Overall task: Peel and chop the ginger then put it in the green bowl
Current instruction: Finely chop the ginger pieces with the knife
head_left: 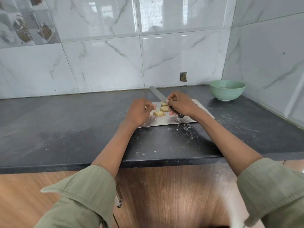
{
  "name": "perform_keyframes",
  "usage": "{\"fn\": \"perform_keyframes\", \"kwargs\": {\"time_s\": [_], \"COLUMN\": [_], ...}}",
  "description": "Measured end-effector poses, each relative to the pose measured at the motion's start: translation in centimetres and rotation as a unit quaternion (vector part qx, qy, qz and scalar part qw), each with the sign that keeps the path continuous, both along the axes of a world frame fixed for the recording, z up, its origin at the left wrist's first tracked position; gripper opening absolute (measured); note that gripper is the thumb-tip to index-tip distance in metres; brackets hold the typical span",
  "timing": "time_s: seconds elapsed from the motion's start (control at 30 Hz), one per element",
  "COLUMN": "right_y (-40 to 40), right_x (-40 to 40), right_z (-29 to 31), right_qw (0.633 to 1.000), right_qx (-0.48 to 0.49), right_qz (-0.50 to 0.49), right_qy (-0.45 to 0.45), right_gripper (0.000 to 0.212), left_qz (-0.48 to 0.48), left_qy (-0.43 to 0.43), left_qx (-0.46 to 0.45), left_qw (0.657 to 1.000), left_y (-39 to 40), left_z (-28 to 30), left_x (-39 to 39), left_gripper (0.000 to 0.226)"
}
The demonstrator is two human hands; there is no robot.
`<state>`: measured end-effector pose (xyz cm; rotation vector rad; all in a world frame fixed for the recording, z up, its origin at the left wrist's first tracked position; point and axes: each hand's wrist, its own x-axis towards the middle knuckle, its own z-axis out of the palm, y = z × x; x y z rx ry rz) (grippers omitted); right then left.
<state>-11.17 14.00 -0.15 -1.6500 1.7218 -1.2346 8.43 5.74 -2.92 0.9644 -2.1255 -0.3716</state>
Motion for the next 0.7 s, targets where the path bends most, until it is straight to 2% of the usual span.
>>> {"fn": "perform_keyframes", "kwargs": {"time_s": [0.17, 0.23, 0.3, 0.37, 0.4, 0.5, 0.57, 0.7], "right_y": [-0.5, -0.8, -0.9, -0.7, -0.5, -0.4, -0.6, -0.8], "right_x": [1.0, 1.9, 2.6, 2.9, 2.9, 1.5, 0.4, -0.4], "right_z": [-0.7, -0.9, -0.9, -0.6, -0.4, 0.1, 0.1, -0.1], "right_qw": [0.999, 0.997, 0.997, 0.997, 0.995, 0.990, 0.987, 0.983], "right_qx": [0.006, -0.005, -0.017, -0.030, -0.037, -0.063, -0.071, -0.062], "right_qz": [0.036, 0.062, 0.066, 0.048, 0.036, 0.002, -0.019, -0.063], "right_qy": [-0.015, -0.033, -0.038, -0.060, -0.084, -0.125, -0.142, -0.159], "right_gripper": [0.017, 0.016, 0.017, 0.016, 0.015, 0.009, 0.006, 0.008], "left_qz": [0.027, 0.031, 0.033, 0.043, 0.045, 0.029, 0.023, 0.046], "left_qy": [-0.001, 0.004, 0.003, -0.002, -0.002, -0.007, -0.028, -0.049], "left_qx": [0.012, 0.015, 0.016, 0.028, 0.036, 0.056, 0.054, 0.002], "left_qw": [1.000, 0.999, 0.999, 0.999, 0.998, 0.998, 0.998, 0.998], "left_y": [-0.2, -0.3, -0.4, -0.1, 0.0, 0.2, 0.4, -0.5], "left_z": [0.1, 0.0, -0.1, 0.0, 0.1, 0.3, 0.1, -0.3], "left_x": [0.4, 0.4, 0.3, 0.3, 0.3, 0.2, -0.1, -0.9], "left_gripper": [0.044, 0.044, 0.032, 0.017, 0.018, 0.040, 0.046, 0.030]}}
